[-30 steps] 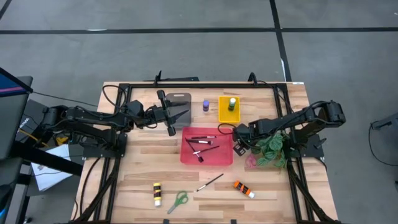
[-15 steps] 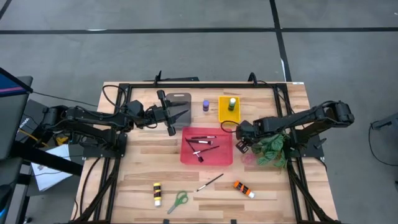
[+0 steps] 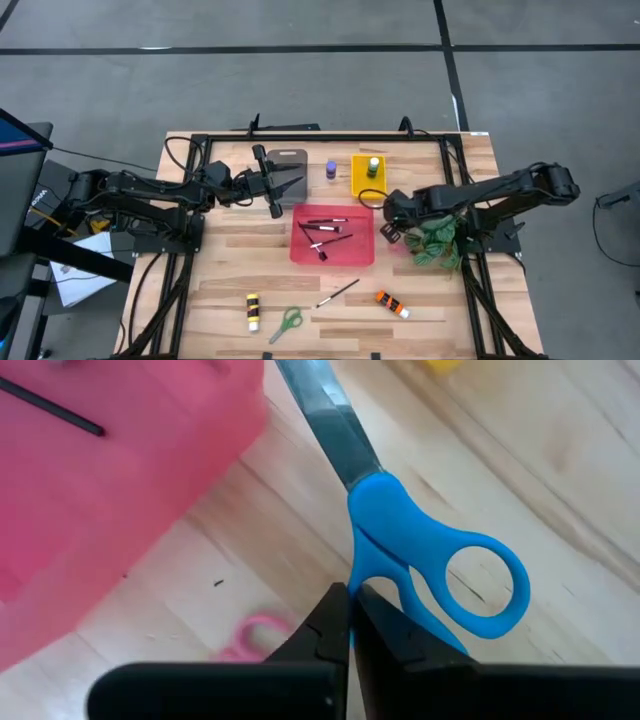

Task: Pick & Place Paint Supplies
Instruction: Put the blue scissors into the black bin

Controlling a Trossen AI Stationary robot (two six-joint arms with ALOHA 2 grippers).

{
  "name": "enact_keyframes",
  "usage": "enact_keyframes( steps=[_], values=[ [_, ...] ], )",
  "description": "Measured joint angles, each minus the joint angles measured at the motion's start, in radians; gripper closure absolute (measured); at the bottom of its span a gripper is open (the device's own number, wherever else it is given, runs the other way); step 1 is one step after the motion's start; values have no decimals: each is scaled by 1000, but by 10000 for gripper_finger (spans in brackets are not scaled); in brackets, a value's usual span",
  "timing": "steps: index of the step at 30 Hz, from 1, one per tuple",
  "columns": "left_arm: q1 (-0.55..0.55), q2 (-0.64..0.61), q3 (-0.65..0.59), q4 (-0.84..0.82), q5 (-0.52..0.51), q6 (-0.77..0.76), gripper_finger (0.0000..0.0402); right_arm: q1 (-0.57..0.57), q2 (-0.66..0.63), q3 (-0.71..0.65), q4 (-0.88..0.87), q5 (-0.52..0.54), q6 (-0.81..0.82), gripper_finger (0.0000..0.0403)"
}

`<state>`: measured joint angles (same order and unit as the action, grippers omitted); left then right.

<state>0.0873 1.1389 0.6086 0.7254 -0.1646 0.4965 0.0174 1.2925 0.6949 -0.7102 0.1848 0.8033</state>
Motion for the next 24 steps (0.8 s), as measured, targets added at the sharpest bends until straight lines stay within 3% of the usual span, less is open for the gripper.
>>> enact_keyframes(
  steps=[16, 24],
  values=[
    [0, 0, 0, 0, 1, 0, 289, 1, -105, 1, 81, 129, -131, 403],
    [0, 0, 0, -3, 2, 0, 289, 3, -103, 1, 249, 134, -286, 403]
  ],
)
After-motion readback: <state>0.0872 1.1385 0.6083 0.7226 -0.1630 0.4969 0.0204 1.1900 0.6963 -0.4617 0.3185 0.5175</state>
